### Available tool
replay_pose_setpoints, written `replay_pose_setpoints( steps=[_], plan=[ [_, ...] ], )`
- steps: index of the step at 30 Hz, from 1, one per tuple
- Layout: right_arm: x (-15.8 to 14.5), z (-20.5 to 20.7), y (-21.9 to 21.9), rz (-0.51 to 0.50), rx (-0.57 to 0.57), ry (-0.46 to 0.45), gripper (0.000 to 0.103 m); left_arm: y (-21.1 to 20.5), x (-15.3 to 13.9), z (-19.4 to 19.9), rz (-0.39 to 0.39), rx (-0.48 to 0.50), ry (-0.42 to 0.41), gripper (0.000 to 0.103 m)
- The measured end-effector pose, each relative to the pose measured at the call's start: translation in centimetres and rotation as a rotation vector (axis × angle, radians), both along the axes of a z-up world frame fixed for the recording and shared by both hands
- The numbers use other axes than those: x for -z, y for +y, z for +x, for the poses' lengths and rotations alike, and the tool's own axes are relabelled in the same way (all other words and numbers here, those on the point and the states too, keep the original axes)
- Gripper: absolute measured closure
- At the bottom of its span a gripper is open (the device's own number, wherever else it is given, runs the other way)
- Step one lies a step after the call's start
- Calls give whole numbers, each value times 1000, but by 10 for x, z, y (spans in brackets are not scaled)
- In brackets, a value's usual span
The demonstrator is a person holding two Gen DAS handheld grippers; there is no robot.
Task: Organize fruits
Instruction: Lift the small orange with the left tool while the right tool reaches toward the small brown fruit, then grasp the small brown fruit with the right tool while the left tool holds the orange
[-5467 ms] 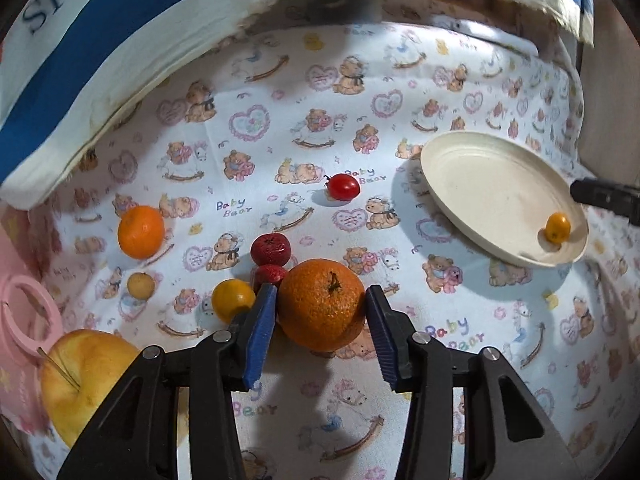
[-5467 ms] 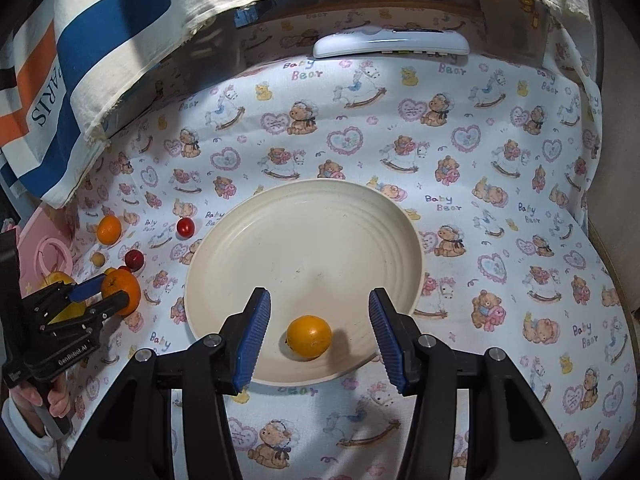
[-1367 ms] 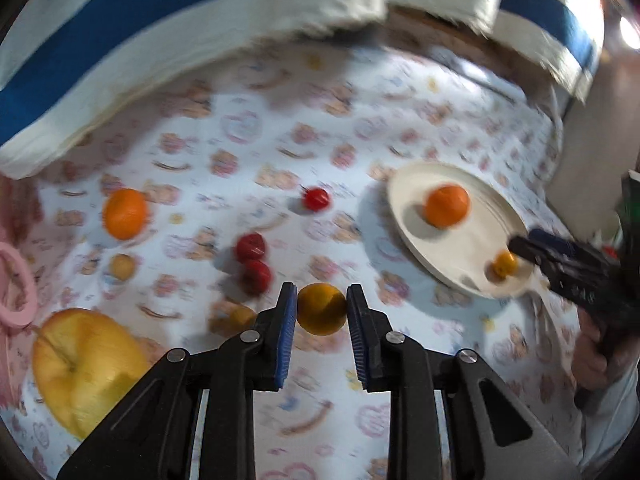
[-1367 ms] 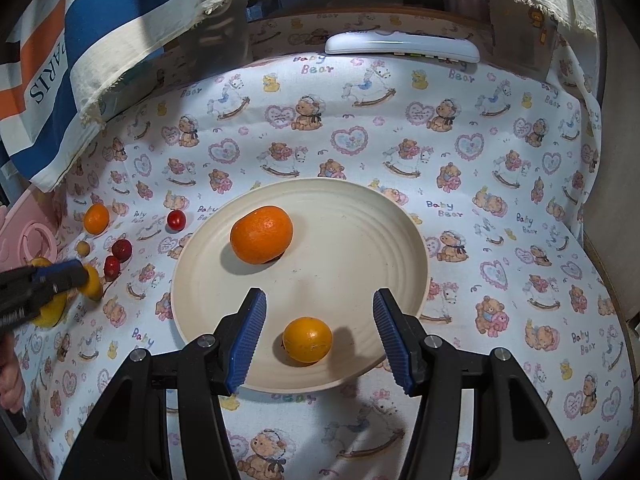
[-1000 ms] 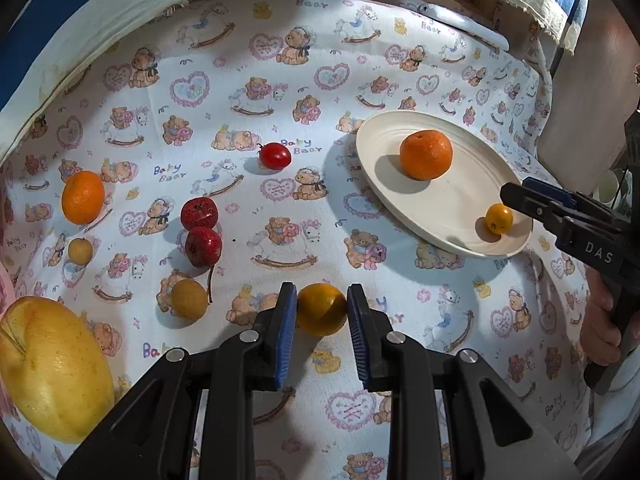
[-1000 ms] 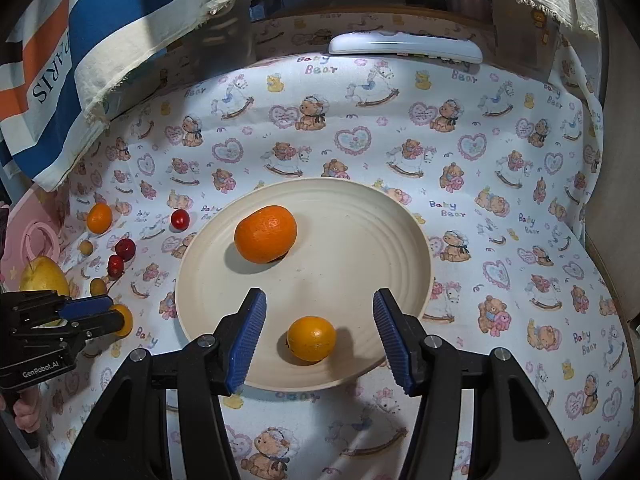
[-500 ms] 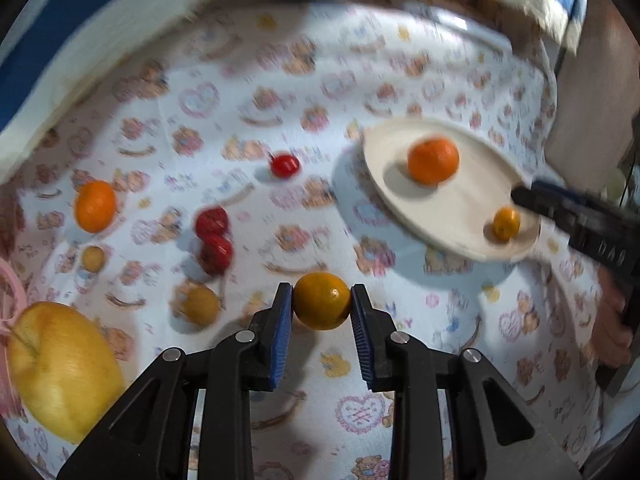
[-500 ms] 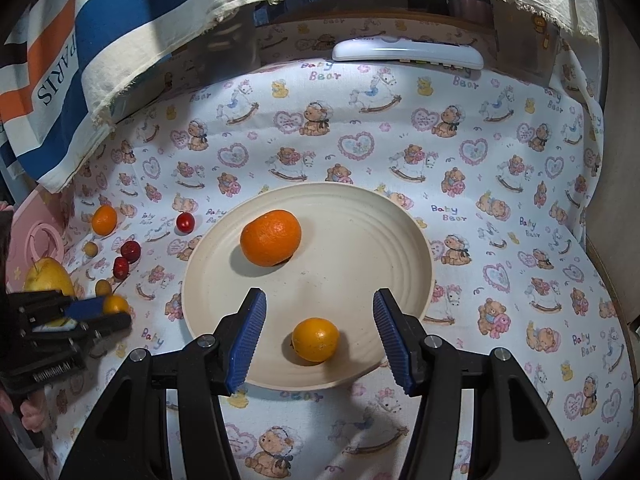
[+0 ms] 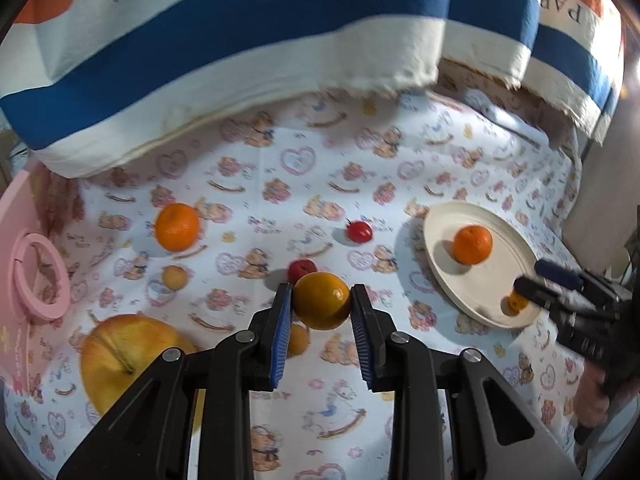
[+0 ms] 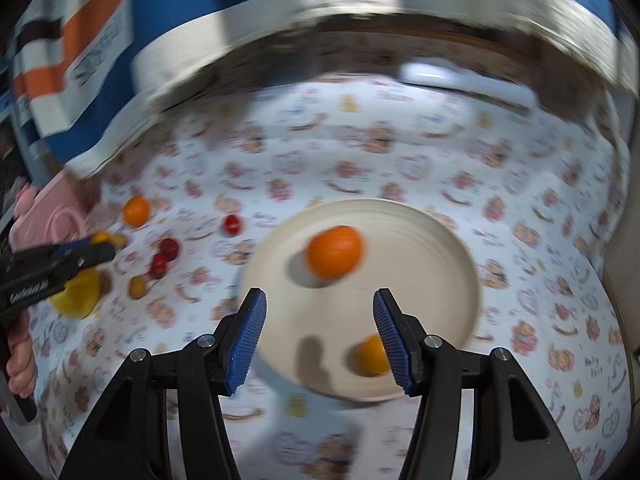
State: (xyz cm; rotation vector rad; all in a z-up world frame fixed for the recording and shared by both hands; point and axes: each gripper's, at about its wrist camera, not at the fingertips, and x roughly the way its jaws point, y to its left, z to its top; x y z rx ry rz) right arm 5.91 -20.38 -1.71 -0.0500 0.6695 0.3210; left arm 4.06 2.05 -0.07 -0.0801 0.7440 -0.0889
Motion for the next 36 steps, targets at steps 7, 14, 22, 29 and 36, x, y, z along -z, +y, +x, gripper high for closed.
replay_pose_setpoints(
  steps=[7,14,22,29,36],
  plan=[
    [-6,6,66,13,-115,51,46,28,-8,-2,-66,-68,-31,75],
    [11,13,125,-14,-175,107,46,49,-4,6,-91,-133,-13,75],
    [29,23,168,-36,-216,151,55,66,-6,4,-140,-154,-16,75],
    [44,27,186,-50,-238,173,66,68,-6,4,-146,-166,-7,75],
    [54,32,193,-43,-238,195,66,70,-5,5,-134,-177,2,75]
  ],
)
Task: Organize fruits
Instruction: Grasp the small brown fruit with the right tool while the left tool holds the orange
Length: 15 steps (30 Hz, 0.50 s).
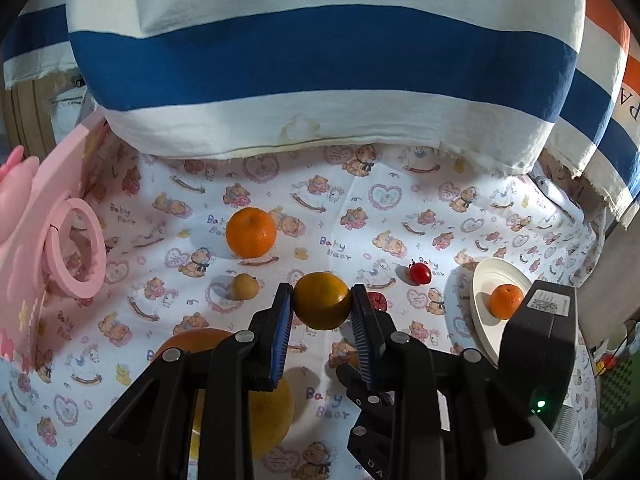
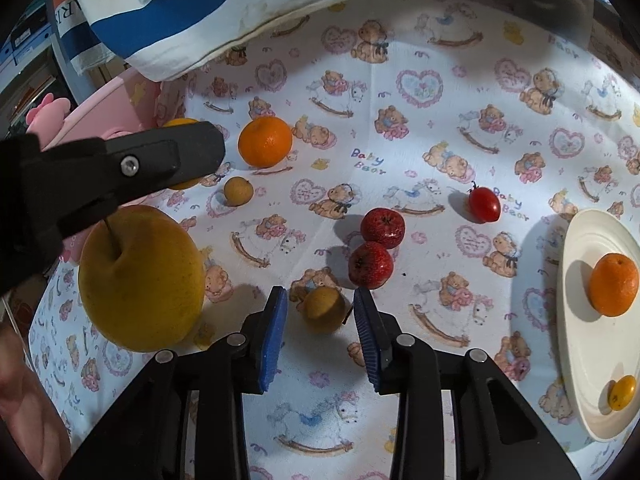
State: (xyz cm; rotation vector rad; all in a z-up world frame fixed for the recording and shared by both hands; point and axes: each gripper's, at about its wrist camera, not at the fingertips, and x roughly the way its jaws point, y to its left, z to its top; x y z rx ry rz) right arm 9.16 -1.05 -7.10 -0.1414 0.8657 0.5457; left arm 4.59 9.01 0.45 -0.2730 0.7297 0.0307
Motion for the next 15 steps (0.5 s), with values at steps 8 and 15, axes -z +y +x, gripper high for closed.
replay_pose_setpoints(
  steps=[8,15],
  plan=[
    [3,1,-2,9,16,3,79,3,1,2,5,-11,3,75],
    [-15,-27,-21,-32,61,-149,79,-4,-1,-1,24,6,-11,75]
  ],
)
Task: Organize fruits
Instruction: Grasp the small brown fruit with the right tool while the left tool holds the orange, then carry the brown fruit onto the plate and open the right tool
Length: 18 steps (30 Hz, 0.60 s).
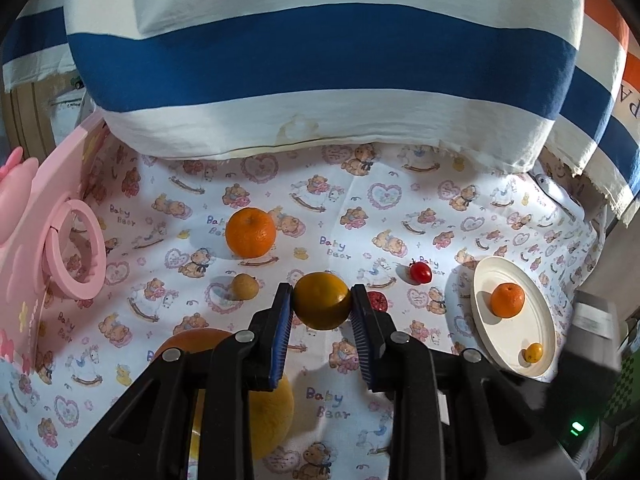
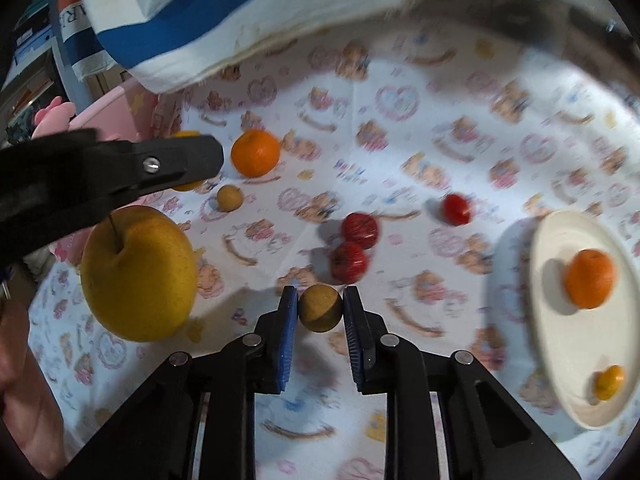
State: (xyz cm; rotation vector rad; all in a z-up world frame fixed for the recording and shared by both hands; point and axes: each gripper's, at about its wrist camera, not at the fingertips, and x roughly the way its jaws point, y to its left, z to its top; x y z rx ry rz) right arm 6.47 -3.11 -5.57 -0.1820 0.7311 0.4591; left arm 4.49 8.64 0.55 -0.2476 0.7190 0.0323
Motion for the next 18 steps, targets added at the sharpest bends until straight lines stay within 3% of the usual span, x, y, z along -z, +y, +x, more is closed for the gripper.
replay_pose_setpoints(
  steps=[5,12,18],
  plan=[
    [-12,-23,-15,-60,59,-173,79,-10,-3,-2,14,31,-12,75],
    [-25,-34,-42,-17,97,-220,79,-16,-5,-6,37,41,-38,75],
    [-29,-37,-64,9,112,-208,79,-25,0,-3,78,53,-27,75]
  ],
)
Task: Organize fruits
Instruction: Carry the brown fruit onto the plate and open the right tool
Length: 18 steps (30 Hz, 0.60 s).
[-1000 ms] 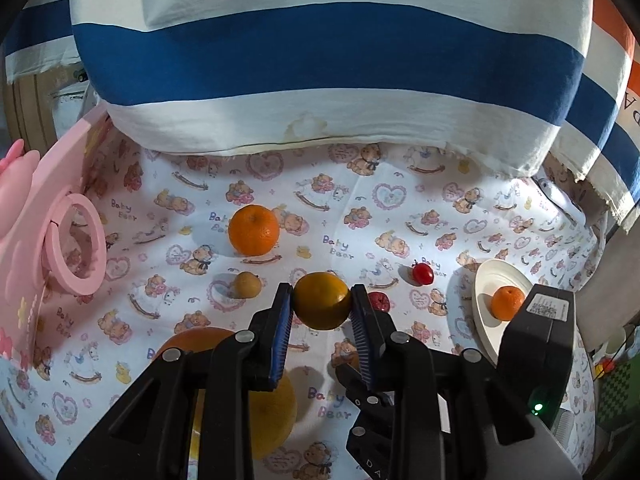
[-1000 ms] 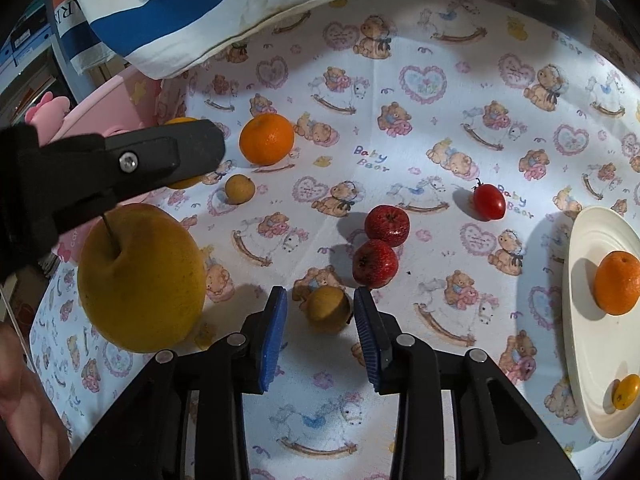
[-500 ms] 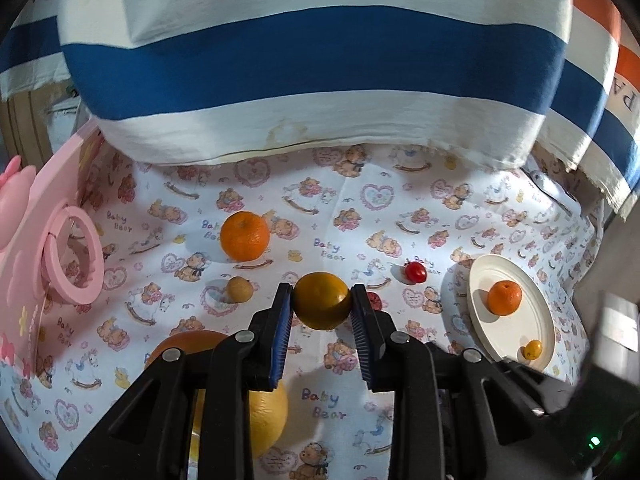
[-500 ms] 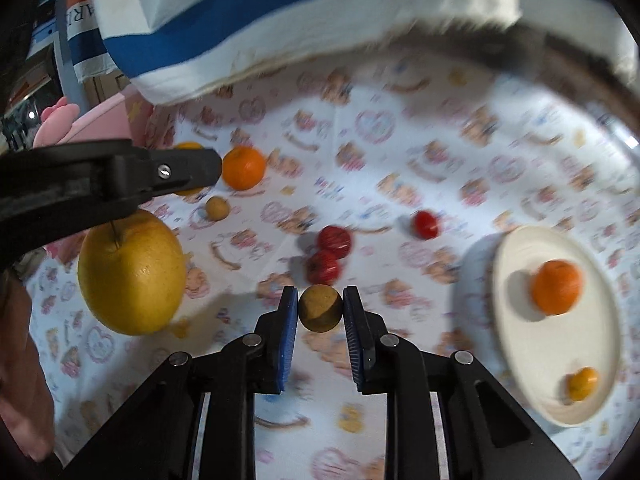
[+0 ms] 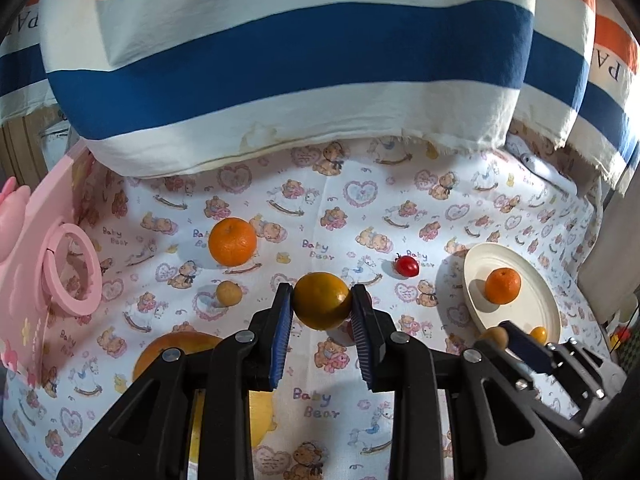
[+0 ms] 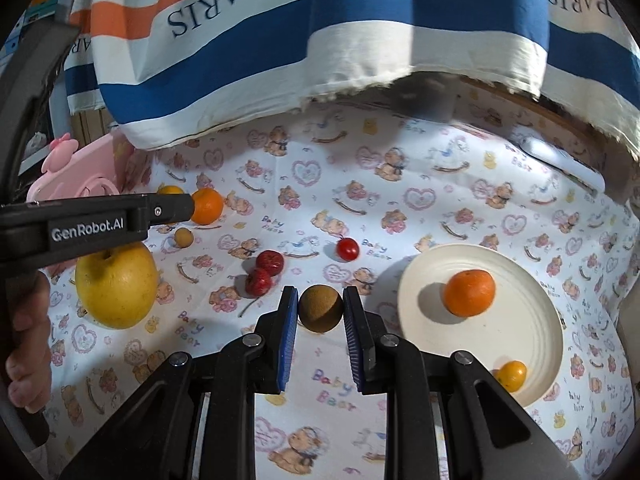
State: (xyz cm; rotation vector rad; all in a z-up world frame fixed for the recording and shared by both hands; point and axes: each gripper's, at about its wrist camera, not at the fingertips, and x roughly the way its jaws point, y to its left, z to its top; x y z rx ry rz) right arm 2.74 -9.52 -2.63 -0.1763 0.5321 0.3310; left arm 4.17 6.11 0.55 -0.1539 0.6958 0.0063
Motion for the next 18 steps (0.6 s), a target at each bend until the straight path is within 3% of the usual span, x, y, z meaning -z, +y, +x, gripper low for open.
replay_pose_setpoints(
  steps=[12,18],
  plan=[
    [-8,-4,-65,33,76,-33,79,-33,11,0,52,64,-36,75],
    [-16,-7,-114,109,115,-100,79,-53,17,-2,44,127,-80,75]
  ],
)
